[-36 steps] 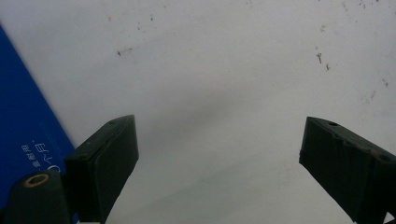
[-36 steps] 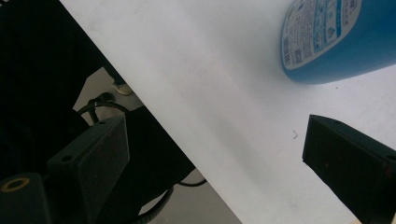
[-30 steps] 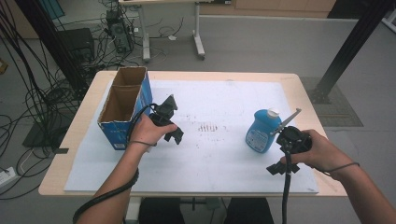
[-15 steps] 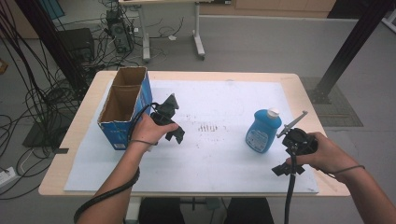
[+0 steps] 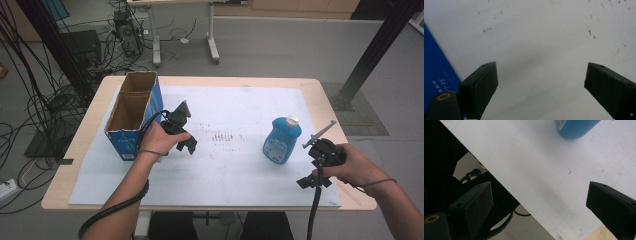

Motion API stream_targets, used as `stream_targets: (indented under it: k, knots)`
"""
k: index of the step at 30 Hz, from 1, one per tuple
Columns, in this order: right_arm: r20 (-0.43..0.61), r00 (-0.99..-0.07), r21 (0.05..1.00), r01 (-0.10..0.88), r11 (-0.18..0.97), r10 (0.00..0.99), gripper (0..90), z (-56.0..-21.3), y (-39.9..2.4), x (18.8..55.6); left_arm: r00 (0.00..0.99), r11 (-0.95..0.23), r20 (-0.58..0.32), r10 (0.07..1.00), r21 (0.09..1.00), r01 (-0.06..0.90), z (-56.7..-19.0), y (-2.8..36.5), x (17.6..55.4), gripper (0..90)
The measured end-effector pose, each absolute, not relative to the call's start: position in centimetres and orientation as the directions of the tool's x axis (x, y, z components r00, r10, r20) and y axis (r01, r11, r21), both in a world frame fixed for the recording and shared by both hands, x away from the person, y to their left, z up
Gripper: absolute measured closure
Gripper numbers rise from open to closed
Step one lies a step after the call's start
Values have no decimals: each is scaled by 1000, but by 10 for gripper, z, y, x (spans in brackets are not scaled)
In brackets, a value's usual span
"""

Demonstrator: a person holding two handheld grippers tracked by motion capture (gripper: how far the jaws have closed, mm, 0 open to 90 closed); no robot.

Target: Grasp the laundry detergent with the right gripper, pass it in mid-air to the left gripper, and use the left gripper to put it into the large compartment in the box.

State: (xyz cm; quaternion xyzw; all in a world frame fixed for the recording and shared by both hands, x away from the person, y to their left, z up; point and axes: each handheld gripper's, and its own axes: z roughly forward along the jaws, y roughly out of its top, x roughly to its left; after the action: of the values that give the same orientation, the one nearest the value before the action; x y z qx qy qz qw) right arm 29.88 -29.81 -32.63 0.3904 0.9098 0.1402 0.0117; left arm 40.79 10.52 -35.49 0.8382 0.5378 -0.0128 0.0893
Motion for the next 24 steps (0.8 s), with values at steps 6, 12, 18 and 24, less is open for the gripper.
stream_targets:
  k: [6, 12, 18, 24]
  knots:
    - [91, -688, 262, 714, 649, 720, 69, -327, -304, 299, 417, -402, -113, 902, 137, 905, -354, 105, 407, 108]
    - [94, -683, 259, 720, 644, 725, 70, -330, -309, 298, 418, -402, -115, 901, 138, 905, -352, 106, 408, 102]
    - [95, -675, 259, 727, 636, 732, 69, -334, -313, 298, 413, -398, -115, 903, 136, 907, -353, 106, 407, 101]
    - [100, -664, 261, 736, 625, 741, 69, -340, -315, 300, 416, -400, -118, 902, 133, 907, -353, 104, 407, 101]
